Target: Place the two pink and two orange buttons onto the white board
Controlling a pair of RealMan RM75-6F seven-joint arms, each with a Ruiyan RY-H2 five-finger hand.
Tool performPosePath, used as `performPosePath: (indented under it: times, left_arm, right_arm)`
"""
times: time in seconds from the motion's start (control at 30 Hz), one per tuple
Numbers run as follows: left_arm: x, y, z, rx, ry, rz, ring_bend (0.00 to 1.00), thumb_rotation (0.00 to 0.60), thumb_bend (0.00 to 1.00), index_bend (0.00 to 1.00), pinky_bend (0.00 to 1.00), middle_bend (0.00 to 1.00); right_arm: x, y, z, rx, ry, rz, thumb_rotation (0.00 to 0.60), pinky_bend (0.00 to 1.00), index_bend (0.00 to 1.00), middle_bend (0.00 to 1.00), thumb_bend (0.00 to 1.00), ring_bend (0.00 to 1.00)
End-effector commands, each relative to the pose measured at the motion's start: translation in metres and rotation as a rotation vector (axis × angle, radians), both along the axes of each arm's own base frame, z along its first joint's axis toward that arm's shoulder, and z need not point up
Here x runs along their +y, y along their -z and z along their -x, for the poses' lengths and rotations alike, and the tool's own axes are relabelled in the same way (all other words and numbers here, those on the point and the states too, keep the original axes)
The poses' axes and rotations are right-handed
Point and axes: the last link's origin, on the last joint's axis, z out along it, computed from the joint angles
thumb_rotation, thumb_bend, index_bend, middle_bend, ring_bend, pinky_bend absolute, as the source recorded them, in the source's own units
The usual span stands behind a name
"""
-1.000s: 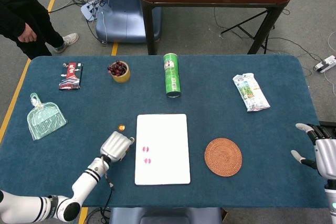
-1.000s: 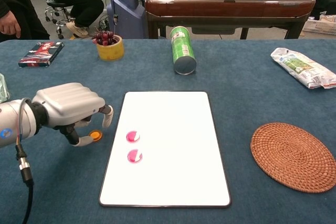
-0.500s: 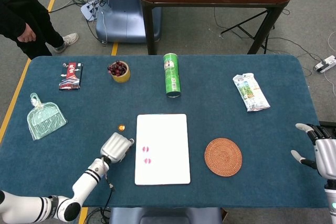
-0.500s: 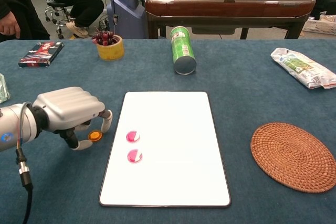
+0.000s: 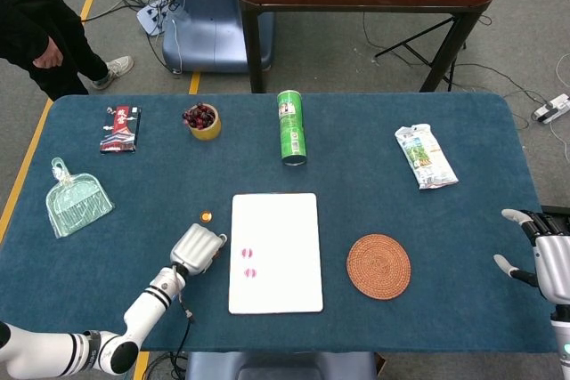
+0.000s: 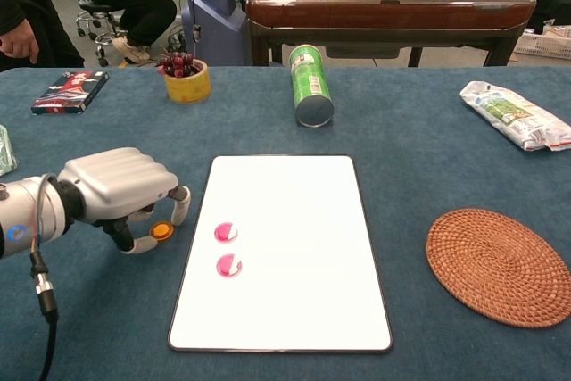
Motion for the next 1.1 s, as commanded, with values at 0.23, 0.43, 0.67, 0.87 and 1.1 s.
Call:
performPosePath:
  times: [0.23, 0.43, 0.67, 0.87, 1.1]
  left_arm:
    - [0.0022, -0.0011, 0.0029, 0.004, -0.01, -0.006, 1.0, 0.6, 0.35, 0.5, 1.0, 1.0]
    - [0.0024, -0.0001, 0.0033, 0.005, -0.009, -0.002, 1.0, 0.6, 0.35, 0.52, 1.0, 1.0]
    - [0.0023, 0.0009, 0.003, 0.007, -0.007, -0.003, 1.0, 0.6, 0.35, 0.56, 1.0, 1.0]
    - [0.0023, 0.0004, 0.0021, 0.0, -0.009, -0.005, 1.0, 0.6, 0.35, 0.57, 1.0, 1.0]
    - [0.0018, -0.0017, -0.0006, -0.01, -0.002, -0.008, 1.0, 0.6, 0.35, 0.58, 1.0, 1.0]
  right_arm:
    - [-0.0001, 0.0002, 0.0, 0.001, 0.001, 0.0, 0.6, 0.54, 0.29, 0.33, 0.06, 0.29]
    - [-0.0002, 0.0002, -0.0001, 0.001, 0.001, 0.0, 0.6, 0.54, 0.29, 0.33, 0.06, 0.29]
    - [0.0002, -0.0004, -0.0002, 0.0, -0.001, 0.002, 0.6, 0.54, 0.29, 0.33, 0.06, 0.29]
    - [0.0001, -0.0006, 0.0, 0.0, -0.001, 0.002, 0.6, 0.54, 0.29, 0.33, 0.06, 0.29]
    - [-0.0001, -0.0004, -0.0001, 0.001, 0.0, 0.002, 0.6, 0.54, 0.29, 0.33, 0.06, 0.29]
